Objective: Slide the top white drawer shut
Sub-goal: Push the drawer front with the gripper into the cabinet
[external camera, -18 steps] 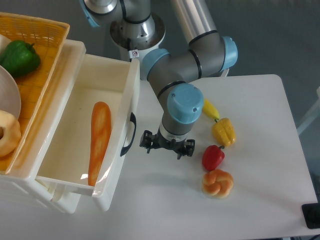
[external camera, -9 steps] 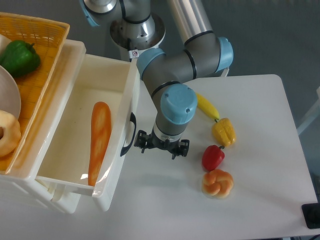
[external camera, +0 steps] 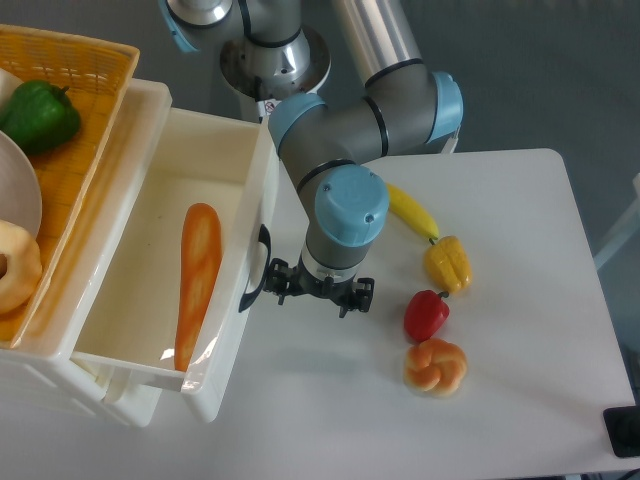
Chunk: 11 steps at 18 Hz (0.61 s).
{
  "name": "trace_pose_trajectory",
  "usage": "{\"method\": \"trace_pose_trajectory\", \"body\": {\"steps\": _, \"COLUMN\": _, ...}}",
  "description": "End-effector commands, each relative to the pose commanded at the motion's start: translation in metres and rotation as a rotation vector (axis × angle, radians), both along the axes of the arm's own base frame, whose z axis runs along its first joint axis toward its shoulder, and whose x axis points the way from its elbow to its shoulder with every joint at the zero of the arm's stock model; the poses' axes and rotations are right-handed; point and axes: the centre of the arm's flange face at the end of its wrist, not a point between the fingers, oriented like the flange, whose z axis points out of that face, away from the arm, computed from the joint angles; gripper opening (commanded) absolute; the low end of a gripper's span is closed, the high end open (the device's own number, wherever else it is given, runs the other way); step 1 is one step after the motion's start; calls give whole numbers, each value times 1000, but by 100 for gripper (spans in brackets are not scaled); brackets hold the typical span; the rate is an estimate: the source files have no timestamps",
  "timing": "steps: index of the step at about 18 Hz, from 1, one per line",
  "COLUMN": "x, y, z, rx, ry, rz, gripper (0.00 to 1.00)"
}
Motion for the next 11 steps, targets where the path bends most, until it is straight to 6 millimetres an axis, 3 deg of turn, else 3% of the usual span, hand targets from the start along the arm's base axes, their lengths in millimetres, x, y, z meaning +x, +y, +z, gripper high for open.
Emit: {"method": "trace_pose_trajectory", "body": {"steps": 11, "x": 20, "y": 7, "z": 4, "rx": 4, "ry": -24, "rz": -10, "gripper": 100}}
